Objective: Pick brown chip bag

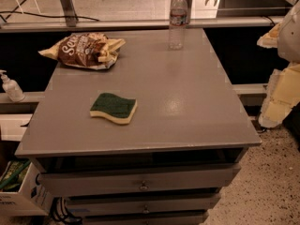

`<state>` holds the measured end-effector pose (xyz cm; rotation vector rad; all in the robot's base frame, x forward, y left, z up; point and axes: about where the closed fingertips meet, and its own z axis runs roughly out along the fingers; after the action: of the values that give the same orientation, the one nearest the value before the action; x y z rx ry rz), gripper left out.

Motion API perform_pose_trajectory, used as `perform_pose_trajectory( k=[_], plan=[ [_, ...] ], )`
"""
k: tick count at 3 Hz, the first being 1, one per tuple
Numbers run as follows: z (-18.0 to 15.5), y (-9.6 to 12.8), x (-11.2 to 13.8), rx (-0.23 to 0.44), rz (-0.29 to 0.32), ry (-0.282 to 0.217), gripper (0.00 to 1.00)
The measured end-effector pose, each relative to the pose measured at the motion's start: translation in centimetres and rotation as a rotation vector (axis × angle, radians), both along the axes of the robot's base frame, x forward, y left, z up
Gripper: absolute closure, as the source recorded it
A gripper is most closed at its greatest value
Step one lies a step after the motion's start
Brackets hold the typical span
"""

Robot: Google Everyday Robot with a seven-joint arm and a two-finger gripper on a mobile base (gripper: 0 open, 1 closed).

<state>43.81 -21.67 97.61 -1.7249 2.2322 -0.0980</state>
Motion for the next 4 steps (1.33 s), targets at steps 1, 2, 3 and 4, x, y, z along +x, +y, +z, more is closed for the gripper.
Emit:
perform_pose_trajectory(
  k=[1, 2, 3, 4],
  plan=[
    [0.0, 0.0, 0.0, 0.0, 0.0, 0.0, 0.0],
    [-0.3, 0.6, 0.3, 0.013, -0.003, -0.012, 0.0],
    [-1.7, 2.7, 2.0, 0.091, -0.01, -0.042, 0.0],
    [-1.8, 6.8, 6.4, 0.187, -0.002, -0.111, 0.0]
  ],
)
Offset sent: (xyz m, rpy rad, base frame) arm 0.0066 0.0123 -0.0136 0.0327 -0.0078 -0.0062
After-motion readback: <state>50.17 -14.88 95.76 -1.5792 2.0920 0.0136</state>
